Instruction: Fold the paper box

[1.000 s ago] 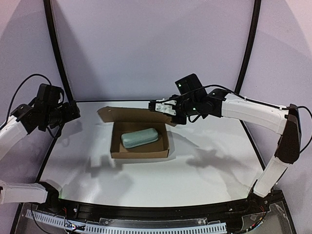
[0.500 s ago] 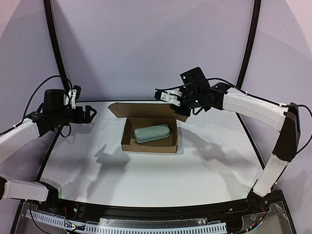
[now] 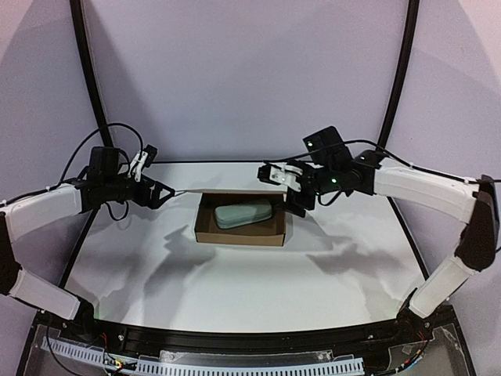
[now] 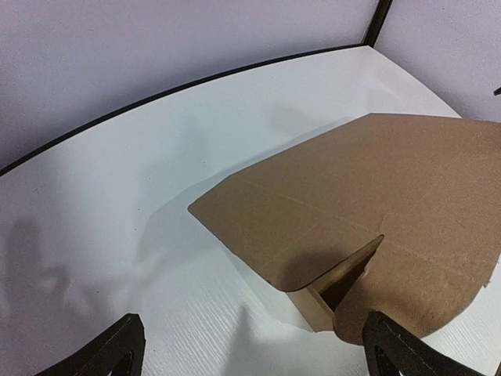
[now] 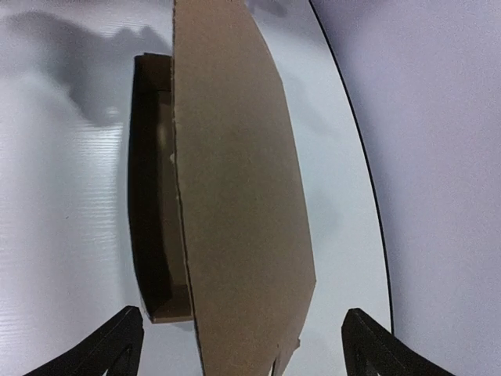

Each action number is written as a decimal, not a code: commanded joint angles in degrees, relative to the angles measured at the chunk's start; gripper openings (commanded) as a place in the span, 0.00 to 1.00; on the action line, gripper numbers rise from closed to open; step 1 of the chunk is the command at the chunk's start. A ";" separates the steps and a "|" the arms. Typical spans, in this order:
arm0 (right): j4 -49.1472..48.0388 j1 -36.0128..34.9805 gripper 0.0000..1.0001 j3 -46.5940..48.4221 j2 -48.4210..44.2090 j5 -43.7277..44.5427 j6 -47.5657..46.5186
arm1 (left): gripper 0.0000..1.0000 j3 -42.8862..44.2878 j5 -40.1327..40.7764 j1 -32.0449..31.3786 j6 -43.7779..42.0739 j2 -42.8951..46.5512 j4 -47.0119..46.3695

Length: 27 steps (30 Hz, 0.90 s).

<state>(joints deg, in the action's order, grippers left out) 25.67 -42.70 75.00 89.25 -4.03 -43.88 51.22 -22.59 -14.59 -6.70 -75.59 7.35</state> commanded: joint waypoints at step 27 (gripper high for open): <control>-34.22 15.73 0.72 -18.26 3.66 -16.36 5.33 | 0.99 -9.79 16.34 -0.07 9.71 12.36 3.57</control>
<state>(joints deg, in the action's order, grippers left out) -4.54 -27.31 52.34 89.89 -16.75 -38.50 42.50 -6.87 -14.59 1.85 -64.69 8.51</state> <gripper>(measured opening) 0.759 0.987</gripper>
